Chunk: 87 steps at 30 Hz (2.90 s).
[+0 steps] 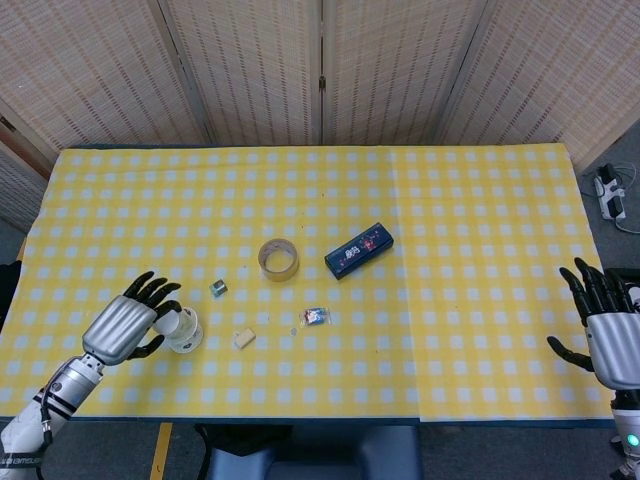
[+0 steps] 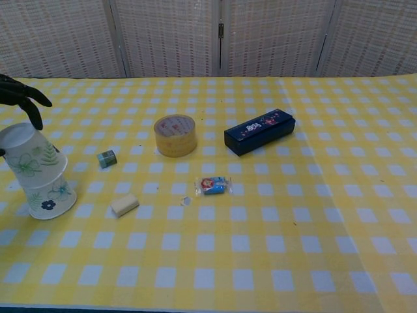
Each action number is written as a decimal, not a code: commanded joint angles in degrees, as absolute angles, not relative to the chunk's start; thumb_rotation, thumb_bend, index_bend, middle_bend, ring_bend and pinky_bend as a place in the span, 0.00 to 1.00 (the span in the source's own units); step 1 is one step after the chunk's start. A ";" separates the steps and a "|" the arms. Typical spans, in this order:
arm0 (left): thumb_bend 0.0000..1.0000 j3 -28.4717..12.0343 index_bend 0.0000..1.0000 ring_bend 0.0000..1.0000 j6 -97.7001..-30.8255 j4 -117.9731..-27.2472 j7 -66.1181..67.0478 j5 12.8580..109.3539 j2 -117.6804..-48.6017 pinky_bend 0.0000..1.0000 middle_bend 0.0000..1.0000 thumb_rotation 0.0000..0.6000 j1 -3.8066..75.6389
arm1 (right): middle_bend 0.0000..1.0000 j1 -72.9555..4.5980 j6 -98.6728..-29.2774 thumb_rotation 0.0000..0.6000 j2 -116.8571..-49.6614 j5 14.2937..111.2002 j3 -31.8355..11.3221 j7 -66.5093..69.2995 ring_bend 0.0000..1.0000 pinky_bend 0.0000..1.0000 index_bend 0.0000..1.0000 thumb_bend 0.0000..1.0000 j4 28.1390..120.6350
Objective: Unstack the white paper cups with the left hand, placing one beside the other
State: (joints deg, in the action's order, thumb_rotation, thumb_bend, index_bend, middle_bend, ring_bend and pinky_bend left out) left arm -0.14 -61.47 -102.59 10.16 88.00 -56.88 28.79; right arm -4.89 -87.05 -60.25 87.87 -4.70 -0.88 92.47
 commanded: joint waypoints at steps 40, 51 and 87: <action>0.42 1.23 0.39 0.13 -58.83 -95.49 16.32 80.95 -61.89 0.02 0.17 1.00 25.75 | 0.00 -4.98 -86.92 1.00 -60.35 88.03 -4.48 -0.39 0.07 0.00 0.00 0.20 92.20; 0.42 1.28 0.37 0.13 -58.53 -93.73 15.97 80.62 -63.68 0.02 0.17 1.00 25.85 | 0.00 -5.07 -86.65 1.00 -60.26 87.79 -4.54 -0.61 0.07 0.00 0.00 0.20 92.45; 0.42 -3.59 0.19 0.11 -70.50 -97.03 10.35 76.47 -60.05 0.02 0.17 1.00 21.04 | 0.00 -5.95 -83.59 1.00 -59.00 86.70 -4.22 0.43 0.07 0.00 0.00 0.20 93.39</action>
